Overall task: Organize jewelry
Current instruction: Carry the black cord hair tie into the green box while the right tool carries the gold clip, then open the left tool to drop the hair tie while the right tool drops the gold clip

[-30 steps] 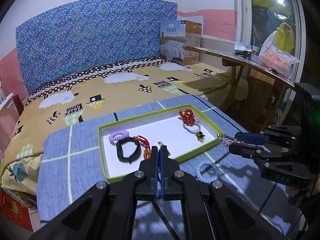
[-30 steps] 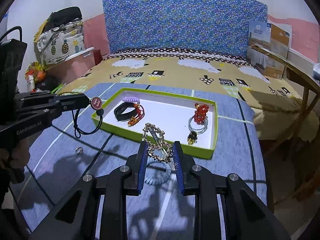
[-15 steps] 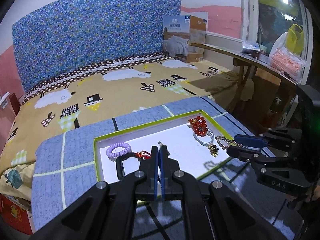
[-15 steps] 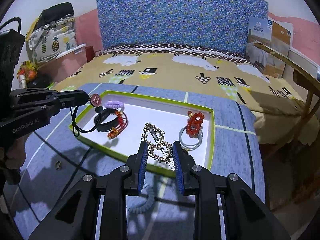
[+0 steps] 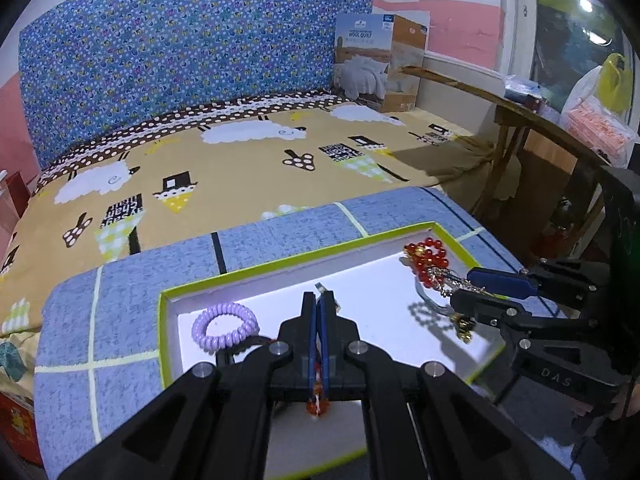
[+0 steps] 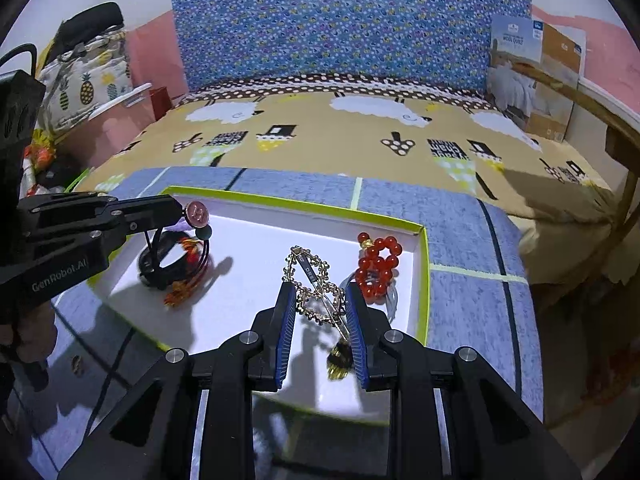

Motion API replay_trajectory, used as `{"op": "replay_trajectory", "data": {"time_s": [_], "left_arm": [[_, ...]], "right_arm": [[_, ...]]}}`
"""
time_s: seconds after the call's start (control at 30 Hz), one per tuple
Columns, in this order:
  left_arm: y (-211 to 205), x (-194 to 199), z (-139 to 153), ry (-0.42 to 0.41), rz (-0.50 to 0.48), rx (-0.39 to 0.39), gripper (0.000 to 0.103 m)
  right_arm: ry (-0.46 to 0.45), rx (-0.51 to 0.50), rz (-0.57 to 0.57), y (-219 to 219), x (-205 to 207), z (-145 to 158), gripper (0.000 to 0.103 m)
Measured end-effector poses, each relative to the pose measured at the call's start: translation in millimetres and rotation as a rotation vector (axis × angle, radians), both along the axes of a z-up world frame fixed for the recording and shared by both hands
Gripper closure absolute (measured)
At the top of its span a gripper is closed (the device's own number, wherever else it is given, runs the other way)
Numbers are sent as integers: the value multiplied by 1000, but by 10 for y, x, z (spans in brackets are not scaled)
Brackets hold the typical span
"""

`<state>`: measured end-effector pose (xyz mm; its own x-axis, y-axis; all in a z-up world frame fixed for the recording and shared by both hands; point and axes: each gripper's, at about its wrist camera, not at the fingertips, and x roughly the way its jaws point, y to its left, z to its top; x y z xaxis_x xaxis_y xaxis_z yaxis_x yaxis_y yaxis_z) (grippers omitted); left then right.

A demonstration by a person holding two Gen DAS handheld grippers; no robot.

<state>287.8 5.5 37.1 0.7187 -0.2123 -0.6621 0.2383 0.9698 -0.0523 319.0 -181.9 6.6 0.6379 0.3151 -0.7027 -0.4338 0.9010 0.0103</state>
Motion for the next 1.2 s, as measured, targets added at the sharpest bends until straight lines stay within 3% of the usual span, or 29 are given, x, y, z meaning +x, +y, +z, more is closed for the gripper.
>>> {"op": "replay_trajectory", "data": {"time_s": [0.57, 0.8, 0.9, 1.2], "left_arm": [[47, 392, -382, 89, 30, 0, 101], [-4, 375, -364, 81, 16, 22, 100], [-8, 365, -375, 82, 17, 38, 97], [91, 123, -219, 54, 48, 41, 93]], "right_arm": [[86, -13, -30, 87, 392, -321, 77], [91, -24, -25, 109, 401, -330, 75], [83, -22, -25, 105, 370, -305, 64], [41, -6, -39, 23, 153, -101, 63]]}}
